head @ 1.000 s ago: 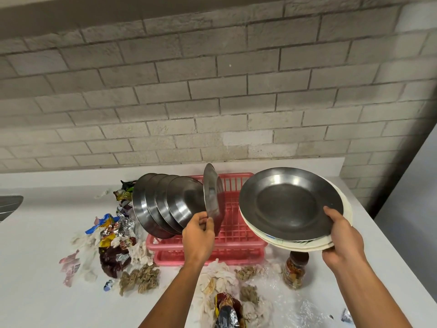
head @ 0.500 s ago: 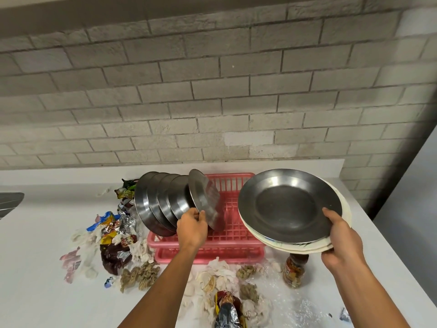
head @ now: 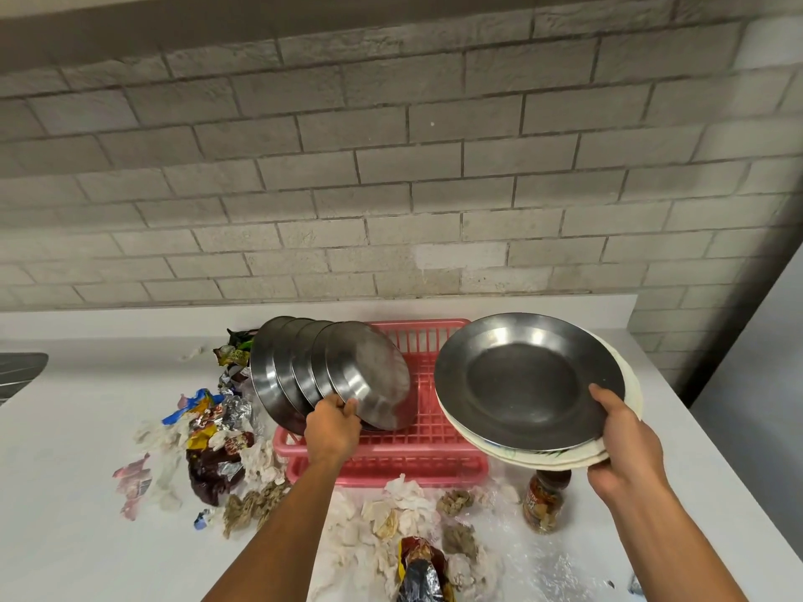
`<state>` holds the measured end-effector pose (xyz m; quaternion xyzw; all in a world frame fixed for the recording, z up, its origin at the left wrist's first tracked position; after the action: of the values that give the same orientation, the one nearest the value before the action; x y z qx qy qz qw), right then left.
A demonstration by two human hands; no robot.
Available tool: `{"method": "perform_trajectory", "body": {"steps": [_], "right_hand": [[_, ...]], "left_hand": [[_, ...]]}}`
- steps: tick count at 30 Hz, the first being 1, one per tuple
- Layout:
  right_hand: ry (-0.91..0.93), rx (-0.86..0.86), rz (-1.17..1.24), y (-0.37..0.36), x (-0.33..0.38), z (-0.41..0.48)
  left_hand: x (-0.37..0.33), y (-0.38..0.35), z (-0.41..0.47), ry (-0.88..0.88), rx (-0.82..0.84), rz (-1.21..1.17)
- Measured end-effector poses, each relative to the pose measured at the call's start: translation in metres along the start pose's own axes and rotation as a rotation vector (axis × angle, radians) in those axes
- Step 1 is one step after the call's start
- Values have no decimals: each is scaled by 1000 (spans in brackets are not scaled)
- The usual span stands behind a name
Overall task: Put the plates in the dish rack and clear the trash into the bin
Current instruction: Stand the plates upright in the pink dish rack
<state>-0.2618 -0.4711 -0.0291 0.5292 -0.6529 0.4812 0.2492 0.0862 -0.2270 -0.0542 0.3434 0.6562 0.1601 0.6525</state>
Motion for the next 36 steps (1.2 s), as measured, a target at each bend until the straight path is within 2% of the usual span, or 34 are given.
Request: {"method": "perform_trajectory", "body": {"steps": [13,19,24,27,31,34,36], "right_hand": [[-4,17,-28,-5,-2,-6],[-5,29,-37,-8,-4,-8],[-19,49,-60,-13,-8,-9],[-37,69,-71,-19,-10,-11],[-55,85,-77,-24,-12,-12],[-67,89,-68,-27,-13,-13],[-74,86,-62,-28,-12,-16]], "left_hand": [[-4,12,8,-72,-13,361],[-27,25,0,-162,-20,407],[-92,34,-38,-435,40,255],[-136,26,-87,-659,265,86],[-146,-12,-145,-919,543,309],[-138,-34,-165,-1045,599,514],[-135,-40,-168,-1083,588,565]]}}
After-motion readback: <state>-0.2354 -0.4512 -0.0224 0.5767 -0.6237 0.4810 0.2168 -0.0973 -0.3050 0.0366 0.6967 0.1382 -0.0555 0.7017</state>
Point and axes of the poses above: each hand's wrist, its own z-axis towards the middle knuckle, its own y-axis out of the back of the hand, x = y × z, the point moved 10 cm from there along z, towards the middle knuckle, and after that the axes turned 3 degrees about y, right-handed, at the moved point
